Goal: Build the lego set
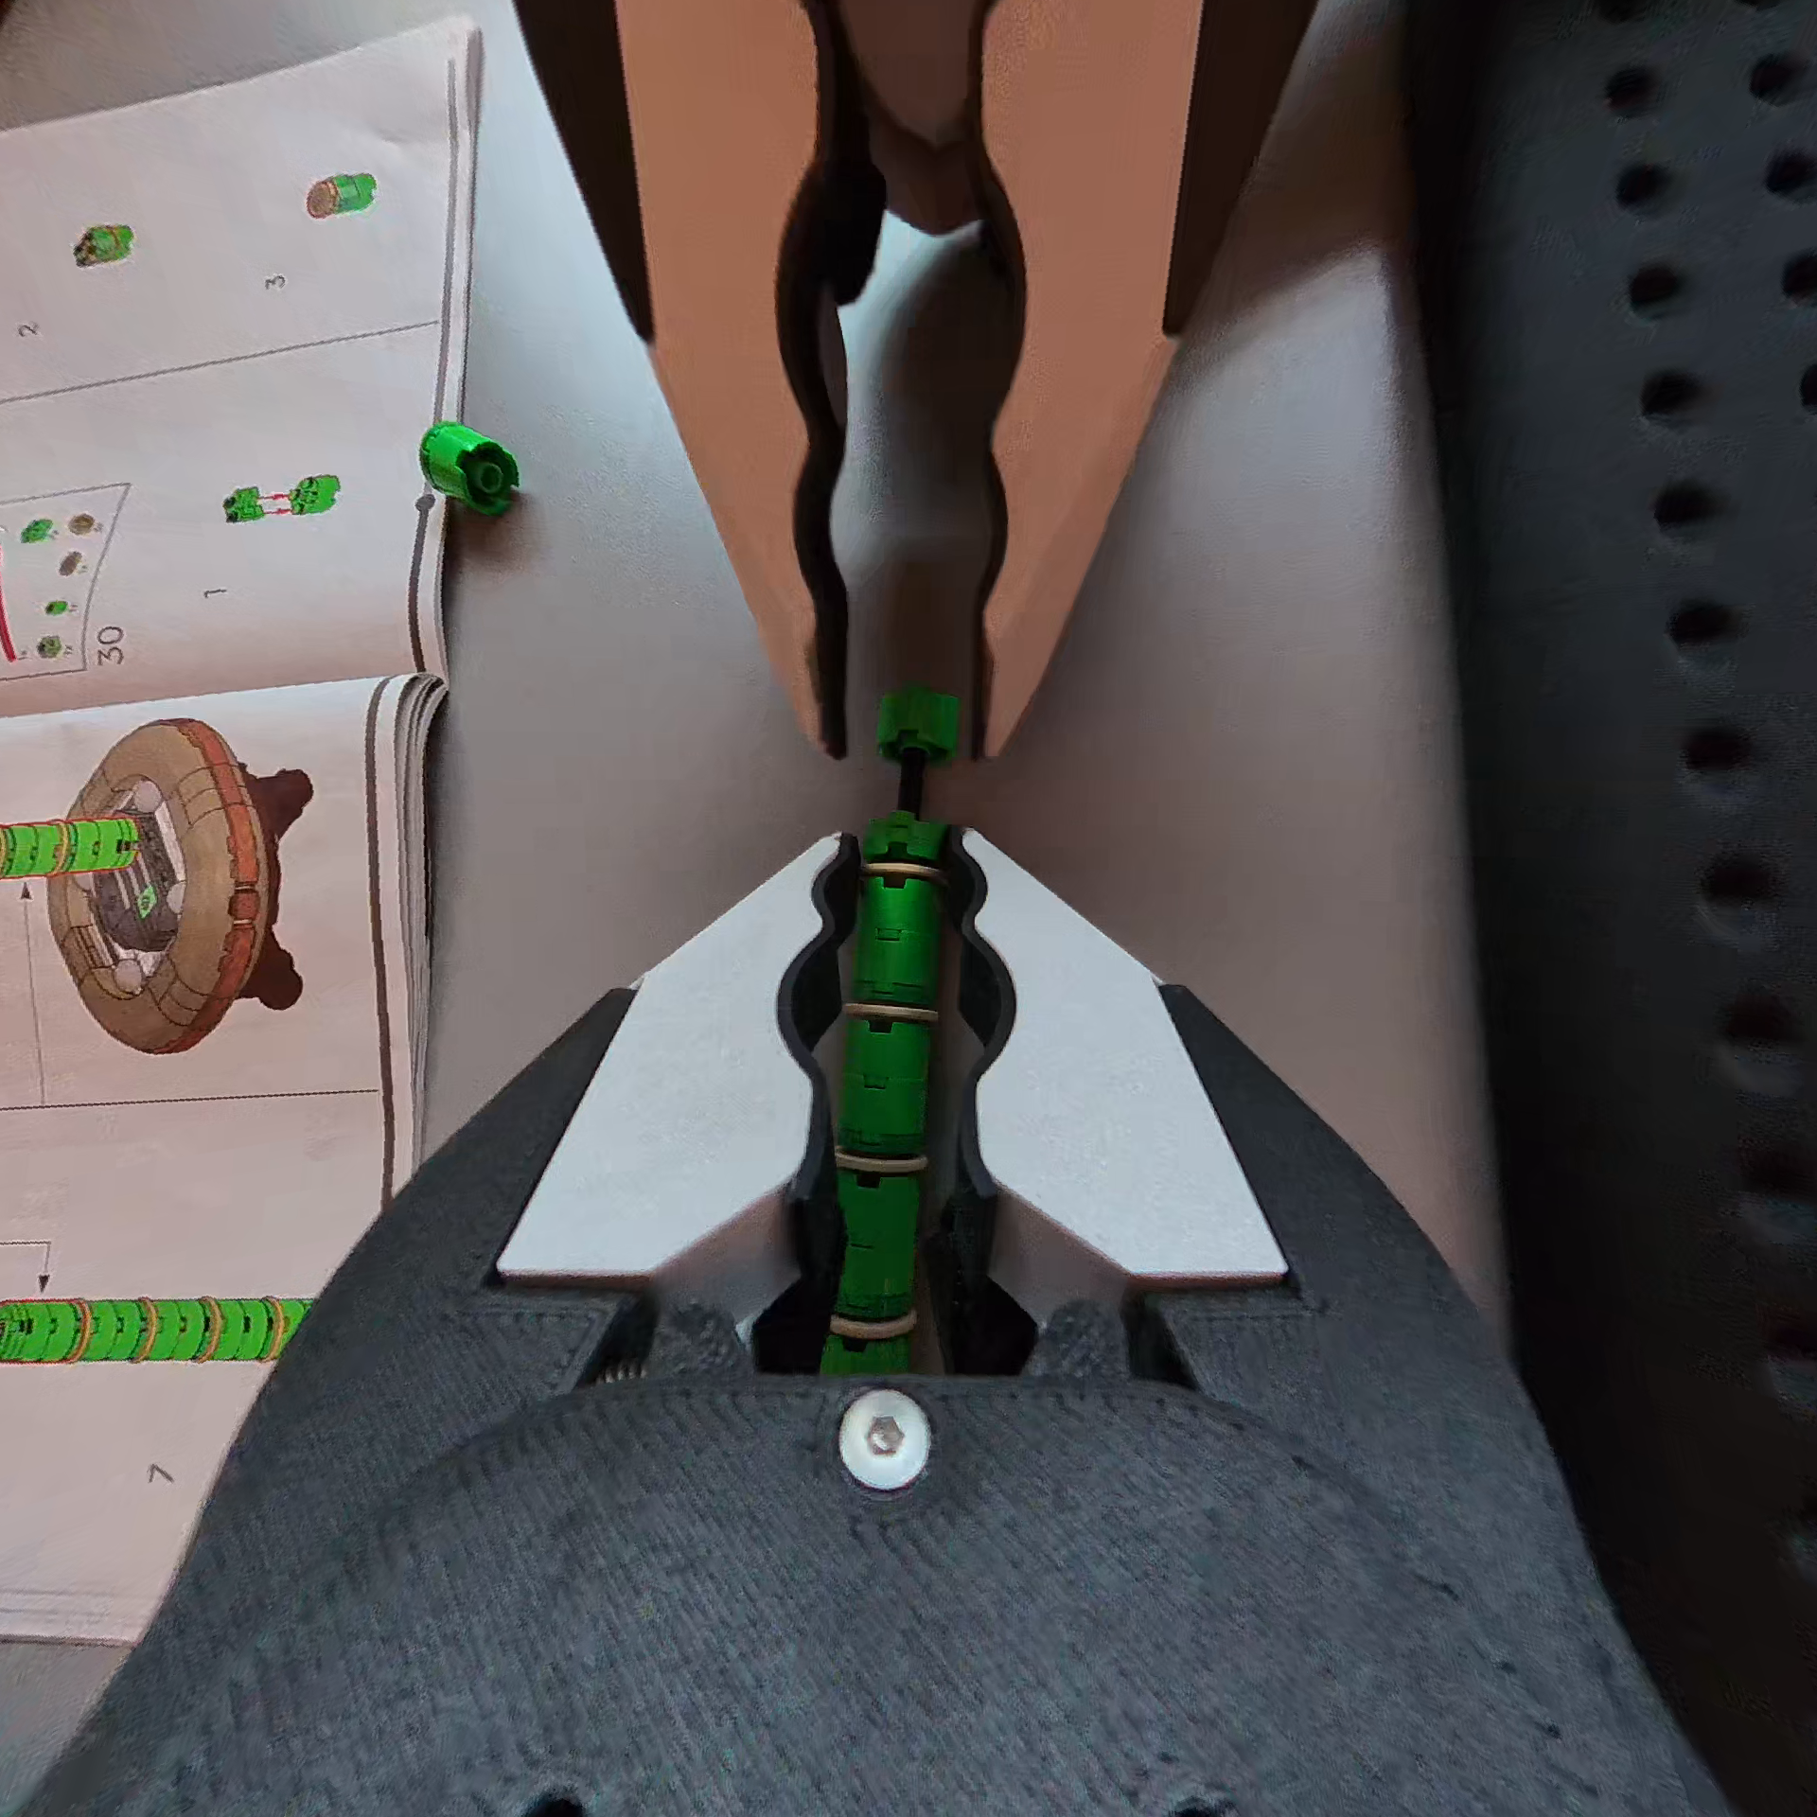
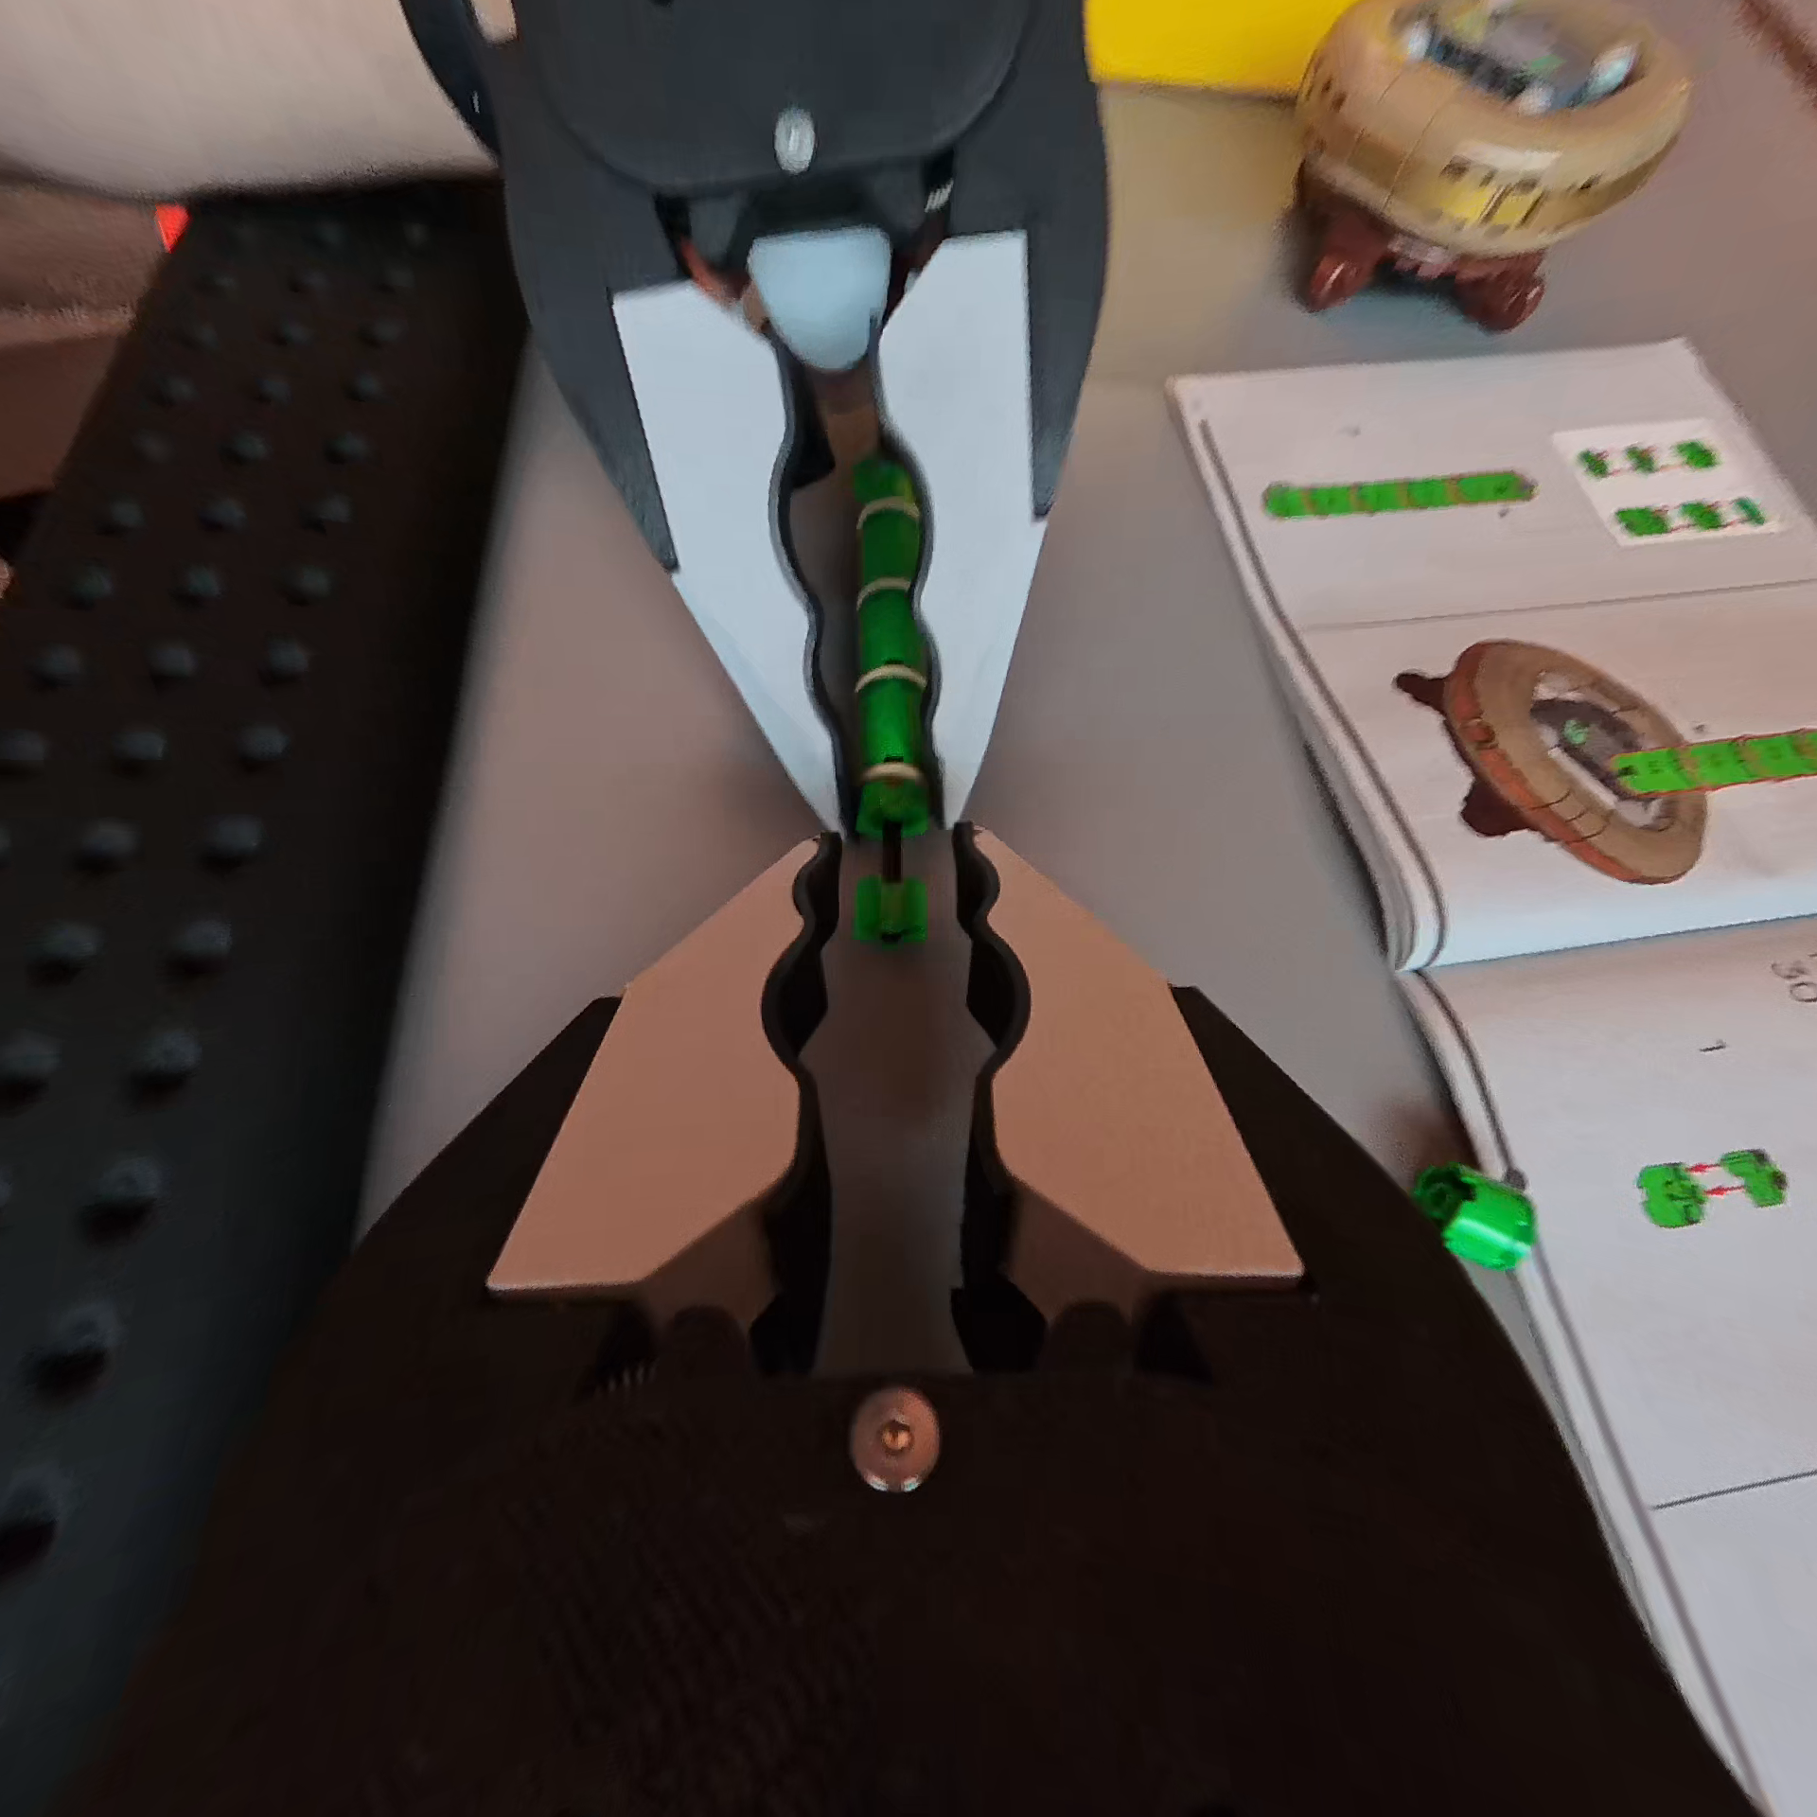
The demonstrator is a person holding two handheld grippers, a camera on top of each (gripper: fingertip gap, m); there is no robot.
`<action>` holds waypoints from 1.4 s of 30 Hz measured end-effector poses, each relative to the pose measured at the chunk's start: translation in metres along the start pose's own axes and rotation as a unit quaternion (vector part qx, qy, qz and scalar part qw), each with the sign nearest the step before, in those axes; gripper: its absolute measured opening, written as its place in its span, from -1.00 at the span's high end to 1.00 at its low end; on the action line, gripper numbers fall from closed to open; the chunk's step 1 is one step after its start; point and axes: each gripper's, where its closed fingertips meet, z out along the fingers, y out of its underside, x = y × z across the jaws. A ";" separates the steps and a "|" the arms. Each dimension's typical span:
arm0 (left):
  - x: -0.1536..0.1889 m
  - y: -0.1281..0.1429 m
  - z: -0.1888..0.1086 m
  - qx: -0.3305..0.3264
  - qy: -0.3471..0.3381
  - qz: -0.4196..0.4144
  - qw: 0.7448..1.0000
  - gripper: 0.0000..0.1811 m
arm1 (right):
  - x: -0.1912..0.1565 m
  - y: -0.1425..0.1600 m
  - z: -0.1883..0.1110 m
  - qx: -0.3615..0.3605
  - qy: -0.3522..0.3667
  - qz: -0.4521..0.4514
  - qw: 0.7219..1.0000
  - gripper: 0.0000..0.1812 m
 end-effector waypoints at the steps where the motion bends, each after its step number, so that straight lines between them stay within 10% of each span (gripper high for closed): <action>1: 0.000 0.000 0.000 0.000 0.002 -0.002 1.000 0.81 | 0.002 -0.006 -0.002 0.015 0.001 0.002 1.000 0.77; 5: -0.002 0.003 -0.003 -0.008 -0.001 -0.004 1.000 0.65 | 0.000 -0.019 0.000 0.038 -0.034 0.023 0.998 0.90; 19: 0.005 0.002 -0.002 0.009 0.025 0.016 1.000 0.82 | -0.017 -0.002 0.011 -0.078 -0.050 -0.364 0.927 0.79; 42: 0.006 0.002 -0.003 0.042 0.047 -0.006 0.998 0.81 | -0.019 0.006 0.015 -0.124 -0.077 -0.521 0.841 0.77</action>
